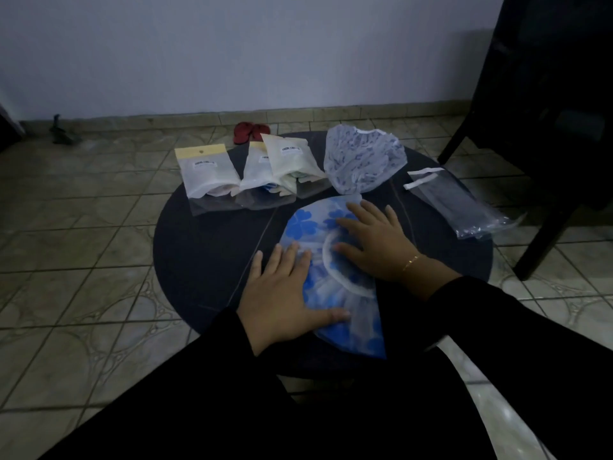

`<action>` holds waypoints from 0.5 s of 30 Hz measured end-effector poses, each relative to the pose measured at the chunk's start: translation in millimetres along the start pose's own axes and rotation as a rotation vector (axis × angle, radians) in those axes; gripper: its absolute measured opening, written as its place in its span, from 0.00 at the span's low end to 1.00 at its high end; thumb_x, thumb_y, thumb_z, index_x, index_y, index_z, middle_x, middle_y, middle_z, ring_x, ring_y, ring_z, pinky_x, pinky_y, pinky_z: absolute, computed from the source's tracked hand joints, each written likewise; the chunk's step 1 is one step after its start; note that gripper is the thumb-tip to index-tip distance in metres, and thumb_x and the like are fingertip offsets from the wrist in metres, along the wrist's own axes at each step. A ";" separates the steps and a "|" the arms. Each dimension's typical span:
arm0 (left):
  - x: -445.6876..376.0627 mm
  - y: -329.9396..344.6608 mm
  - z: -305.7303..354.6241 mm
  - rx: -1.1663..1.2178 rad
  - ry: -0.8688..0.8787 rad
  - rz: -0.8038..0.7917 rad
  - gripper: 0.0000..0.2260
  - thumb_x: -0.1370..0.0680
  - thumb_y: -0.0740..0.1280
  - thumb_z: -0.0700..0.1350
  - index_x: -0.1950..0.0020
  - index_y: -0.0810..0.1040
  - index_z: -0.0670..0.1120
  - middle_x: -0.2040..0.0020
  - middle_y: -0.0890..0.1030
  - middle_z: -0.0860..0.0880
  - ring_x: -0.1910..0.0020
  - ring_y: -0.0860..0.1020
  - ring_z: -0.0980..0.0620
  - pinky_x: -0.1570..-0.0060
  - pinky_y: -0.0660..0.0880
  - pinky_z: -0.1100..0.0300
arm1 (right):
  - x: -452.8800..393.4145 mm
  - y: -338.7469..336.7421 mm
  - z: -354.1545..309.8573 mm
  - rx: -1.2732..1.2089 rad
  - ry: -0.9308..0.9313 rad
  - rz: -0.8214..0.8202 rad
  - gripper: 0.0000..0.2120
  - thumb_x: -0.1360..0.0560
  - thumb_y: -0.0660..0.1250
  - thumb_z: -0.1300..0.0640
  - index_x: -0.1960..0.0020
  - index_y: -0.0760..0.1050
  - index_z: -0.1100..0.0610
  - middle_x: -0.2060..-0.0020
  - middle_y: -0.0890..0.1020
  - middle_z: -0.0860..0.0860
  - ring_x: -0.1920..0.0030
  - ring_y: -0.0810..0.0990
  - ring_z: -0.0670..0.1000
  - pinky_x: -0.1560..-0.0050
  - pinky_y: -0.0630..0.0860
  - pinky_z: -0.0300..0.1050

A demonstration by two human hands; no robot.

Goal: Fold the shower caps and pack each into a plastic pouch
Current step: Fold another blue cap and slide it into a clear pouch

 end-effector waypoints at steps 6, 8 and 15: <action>6.4 -13.9 5.0 0.063 -0.010 0.125 0.55 0.40 0.48 0.81 0.22 0.41 0.51 0.23 0.34 0.49 0.25 0.33 0.47 0.29 0.32 0.47 | 76.0 -38.7 -22.0 -0.112 -0.234 0.351 0.09 0.29 0.67 0.47 0.53 0.82 0.48 0.55 0.80 0.46 0.50 0.71 0.46 0.55 0.63 0.44; 12.9 -23.6 12.9 0.089 0.057 0.241 0.52 0.38 0.51 0.80 0.22 0.46 0.51 0.22 0.38 0.49 0.25 0.35 0.49 0.28 0.34 0.49 | 95.6 -39.0 -27.5 -0.155 -0.266 0.335 0.12 0.29 0.62 0.45 0.55 0.82 0.47 0.58 0.79 0.44 0.54 0.69 0.44 0.59 0.61 0.40; 59.5 -48.2 64.1 0.289 0.659 0.468 0.09 0.26 0.66 0.55 0.55 0.82 0.51 0.56 0.78 0.55 0.56 0.73 0.58 0.57 0.74 0.55 | 128.5 -17.8 -32.4 -0.124 -0.344 0.226 0.12 0.27 0.61 0.45 0.53 0.82 0.46 0.55 0.81 0.41 0.52 0.71 0.44 0.57 0.63 0.42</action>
Point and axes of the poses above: each hand's wrist, its own x-axis away from the middle knuckle, its own y-axis out of the palm, z = x × y, the point moved 10 cm from there along -x, towards the middle knuckle
